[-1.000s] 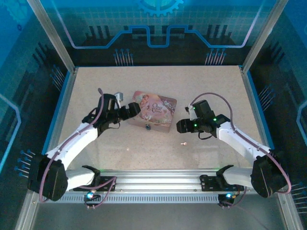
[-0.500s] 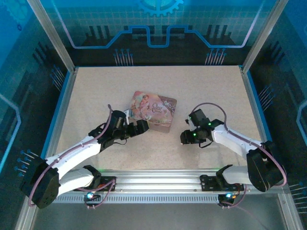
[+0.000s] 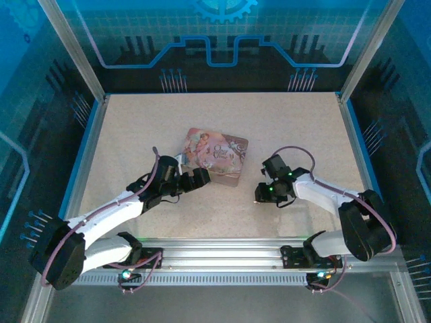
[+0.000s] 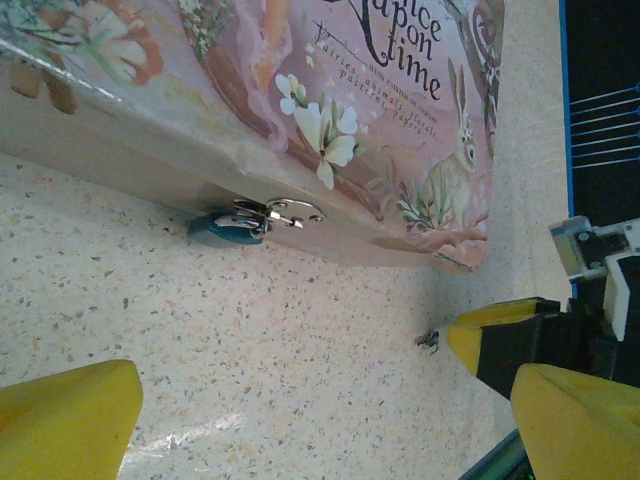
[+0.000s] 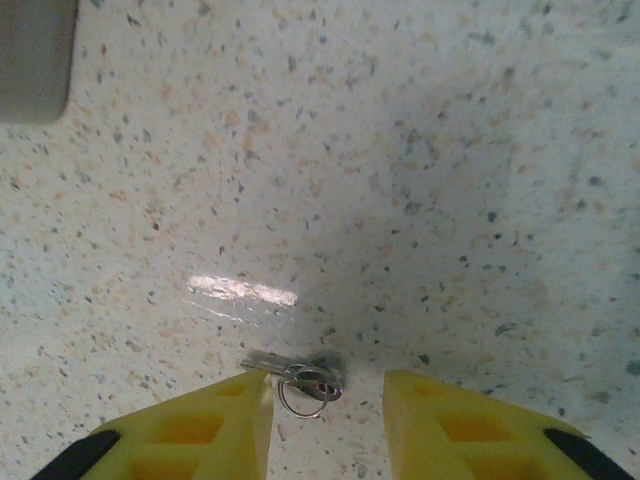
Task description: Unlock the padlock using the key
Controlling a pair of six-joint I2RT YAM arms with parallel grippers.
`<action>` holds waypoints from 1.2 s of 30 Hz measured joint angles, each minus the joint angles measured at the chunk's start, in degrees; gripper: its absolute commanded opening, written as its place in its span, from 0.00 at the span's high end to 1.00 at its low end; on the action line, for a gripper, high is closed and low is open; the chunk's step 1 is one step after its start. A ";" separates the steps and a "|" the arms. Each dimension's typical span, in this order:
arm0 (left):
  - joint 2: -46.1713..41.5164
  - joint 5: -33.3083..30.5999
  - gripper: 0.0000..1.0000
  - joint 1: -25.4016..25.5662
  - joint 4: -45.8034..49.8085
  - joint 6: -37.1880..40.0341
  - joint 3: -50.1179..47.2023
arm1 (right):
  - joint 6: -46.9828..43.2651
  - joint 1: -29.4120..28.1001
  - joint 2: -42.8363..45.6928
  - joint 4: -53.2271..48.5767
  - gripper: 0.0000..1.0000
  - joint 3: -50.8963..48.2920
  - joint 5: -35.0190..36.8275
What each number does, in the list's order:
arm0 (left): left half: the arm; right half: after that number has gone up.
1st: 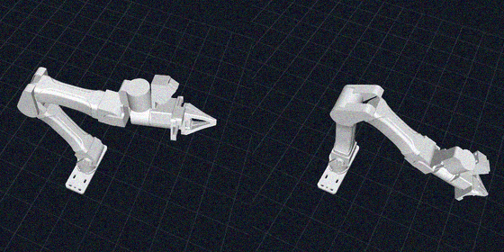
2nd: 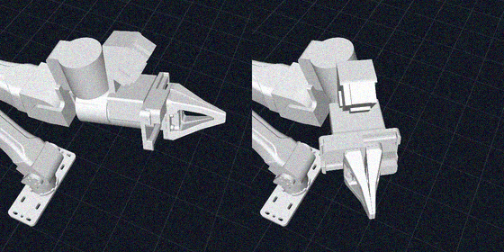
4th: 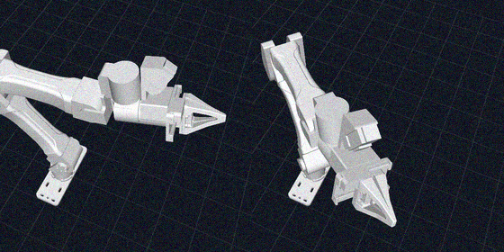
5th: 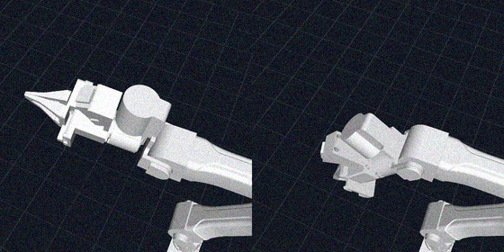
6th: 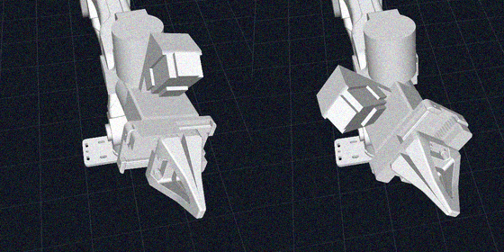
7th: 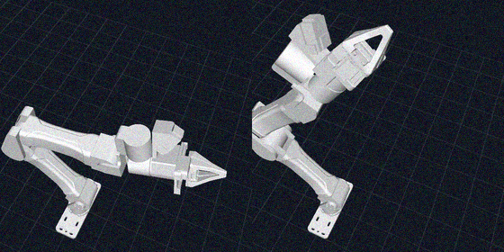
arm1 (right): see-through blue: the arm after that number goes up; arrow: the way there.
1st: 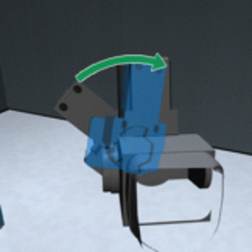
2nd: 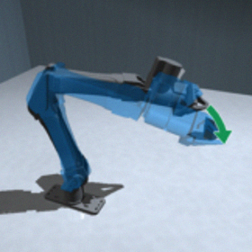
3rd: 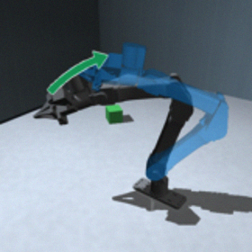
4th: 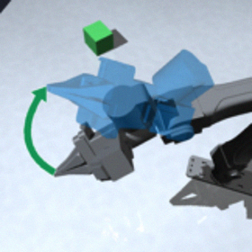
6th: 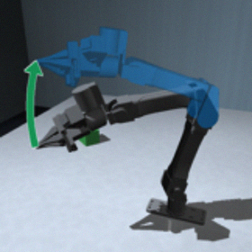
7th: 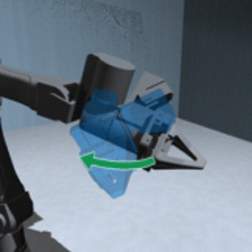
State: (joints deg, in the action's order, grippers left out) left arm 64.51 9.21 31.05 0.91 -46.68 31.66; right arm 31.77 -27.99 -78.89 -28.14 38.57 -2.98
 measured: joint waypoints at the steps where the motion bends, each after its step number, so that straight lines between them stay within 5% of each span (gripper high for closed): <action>1: 0.02 -0.02 0.04 0.02 0.00 0.00 0.00 | 0.15 -0.11 -0.33 0.00 0.65 -0.09 0.00; 16: 1.14 -0.42 0.03 0.15 -0.39 -0.02 0.00 | 1.70 -1.64 -1.92 1.66 0.70 -1.14 0.42; 36: 1.25 -0.42 0.02 0.20 -0.42 0.00 0.00 | 2.78 -3.17 -2.56 2.47 0.96 -0.33 1.51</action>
State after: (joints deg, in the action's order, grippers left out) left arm 65.76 8.80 31.24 0.49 -46.68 31.66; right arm 34.54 -31.16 -81.45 -25.67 38.24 -1.48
